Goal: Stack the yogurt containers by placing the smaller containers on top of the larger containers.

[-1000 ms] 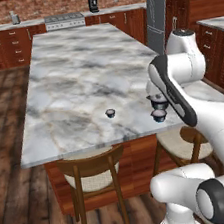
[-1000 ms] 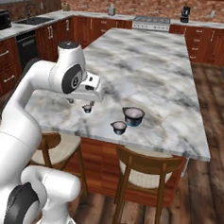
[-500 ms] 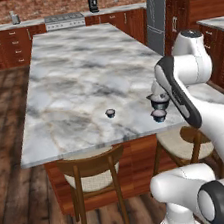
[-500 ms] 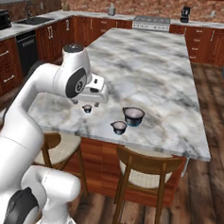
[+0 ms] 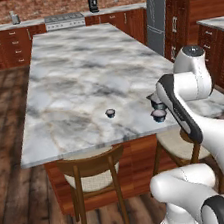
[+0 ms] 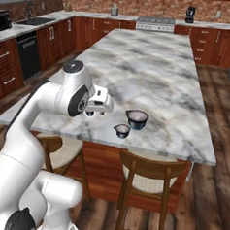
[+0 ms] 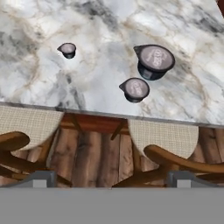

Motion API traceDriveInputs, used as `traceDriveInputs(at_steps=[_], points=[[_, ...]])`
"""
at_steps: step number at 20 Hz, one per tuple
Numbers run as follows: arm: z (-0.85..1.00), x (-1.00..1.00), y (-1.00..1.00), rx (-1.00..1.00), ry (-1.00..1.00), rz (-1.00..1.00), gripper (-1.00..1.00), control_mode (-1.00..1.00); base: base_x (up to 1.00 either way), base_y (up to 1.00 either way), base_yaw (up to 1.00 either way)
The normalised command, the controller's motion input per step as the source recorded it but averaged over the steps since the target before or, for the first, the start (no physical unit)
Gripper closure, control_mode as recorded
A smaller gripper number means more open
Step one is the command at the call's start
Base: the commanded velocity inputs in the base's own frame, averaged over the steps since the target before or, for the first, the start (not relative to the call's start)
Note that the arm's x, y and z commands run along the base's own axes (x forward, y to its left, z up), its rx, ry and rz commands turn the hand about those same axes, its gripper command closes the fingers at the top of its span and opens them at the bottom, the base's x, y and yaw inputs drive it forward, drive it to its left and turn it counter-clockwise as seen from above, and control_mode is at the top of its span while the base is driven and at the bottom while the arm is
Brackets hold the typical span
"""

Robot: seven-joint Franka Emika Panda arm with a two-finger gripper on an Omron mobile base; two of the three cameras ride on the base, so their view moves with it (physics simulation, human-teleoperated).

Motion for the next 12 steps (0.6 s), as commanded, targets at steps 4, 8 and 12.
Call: traceDriveInputs(at_steps=[4,8,12], points=[[-0.20,0.30,-0.22,0.00,-0.03,0.00,-1.00,-1.00,0.00,0.00,0.00],[-0.18,0.36,-0.24,0.00,0.00,0.00,-1.00,-1.00,0.00,0.00,0.00],[-0.19,0.41,-0.18,0.00,0.00,0.01,-1.00,-1.00,0.00,0.00,0.00]])
